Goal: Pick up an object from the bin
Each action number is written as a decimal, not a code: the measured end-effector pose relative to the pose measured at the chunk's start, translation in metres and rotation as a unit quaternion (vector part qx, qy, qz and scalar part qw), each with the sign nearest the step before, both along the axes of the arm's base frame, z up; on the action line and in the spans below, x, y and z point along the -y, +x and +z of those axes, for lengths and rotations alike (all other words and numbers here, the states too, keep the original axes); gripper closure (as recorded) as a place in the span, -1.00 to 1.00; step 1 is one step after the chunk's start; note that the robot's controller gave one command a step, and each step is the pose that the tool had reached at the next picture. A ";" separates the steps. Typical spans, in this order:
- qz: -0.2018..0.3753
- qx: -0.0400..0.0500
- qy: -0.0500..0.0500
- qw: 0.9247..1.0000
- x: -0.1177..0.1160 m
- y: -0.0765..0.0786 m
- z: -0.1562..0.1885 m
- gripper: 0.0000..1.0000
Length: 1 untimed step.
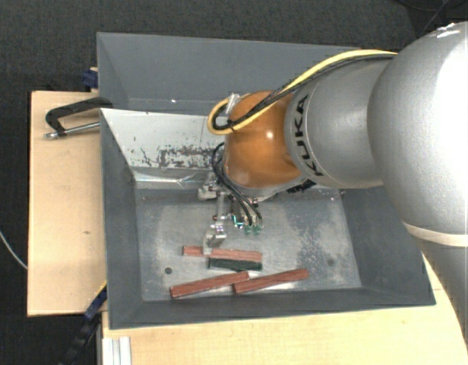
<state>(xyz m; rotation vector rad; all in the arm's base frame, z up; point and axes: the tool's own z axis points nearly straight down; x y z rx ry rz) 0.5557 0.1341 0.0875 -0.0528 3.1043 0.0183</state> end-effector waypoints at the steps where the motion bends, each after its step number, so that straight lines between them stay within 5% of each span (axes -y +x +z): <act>1: 0.000 0.000 0.000 1.000 0.000 0.000 0.000 -1.00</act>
Offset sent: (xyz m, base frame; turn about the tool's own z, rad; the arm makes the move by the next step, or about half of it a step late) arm -0.0559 -0.0180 -0.0057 -0.1160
